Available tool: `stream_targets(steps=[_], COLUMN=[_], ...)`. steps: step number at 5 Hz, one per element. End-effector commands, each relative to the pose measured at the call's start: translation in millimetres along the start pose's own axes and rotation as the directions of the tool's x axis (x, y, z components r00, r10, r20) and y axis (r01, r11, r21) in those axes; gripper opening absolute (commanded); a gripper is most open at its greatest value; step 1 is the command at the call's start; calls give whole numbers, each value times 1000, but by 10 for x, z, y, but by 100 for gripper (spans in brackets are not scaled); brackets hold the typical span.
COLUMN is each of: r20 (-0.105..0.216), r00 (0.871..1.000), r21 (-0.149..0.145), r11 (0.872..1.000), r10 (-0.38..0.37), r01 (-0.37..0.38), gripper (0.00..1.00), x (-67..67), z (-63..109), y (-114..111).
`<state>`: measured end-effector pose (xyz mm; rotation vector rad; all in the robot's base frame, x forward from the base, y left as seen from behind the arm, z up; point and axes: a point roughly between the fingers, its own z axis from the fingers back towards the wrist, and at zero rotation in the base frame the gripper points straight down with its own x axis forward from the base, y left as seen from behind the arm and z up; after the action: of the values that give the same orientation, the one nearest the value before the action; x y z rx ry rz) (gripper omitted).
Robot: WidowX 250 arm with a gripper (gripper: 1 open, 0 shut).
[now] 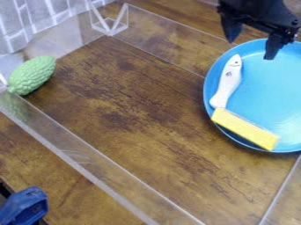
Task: Put the white object in the blue tray
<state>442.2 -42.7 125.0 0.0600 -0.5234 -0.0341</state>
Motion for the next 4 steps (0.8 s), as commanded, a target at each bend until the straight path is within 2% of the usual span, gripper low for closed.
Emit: stream_targets(steps=[1, 2, 4], r20=[38, 25, -13], r00=[999, 998, 999], r21=[-28, -42, 14], r11=[999, 997, 999], r10=[-35, -60, 32], r01=[36, 61, -32], gripper=[100, 100, 100], x=[61, 44, -61], z=[87, 20, -60], y=[-50, -18, 26])
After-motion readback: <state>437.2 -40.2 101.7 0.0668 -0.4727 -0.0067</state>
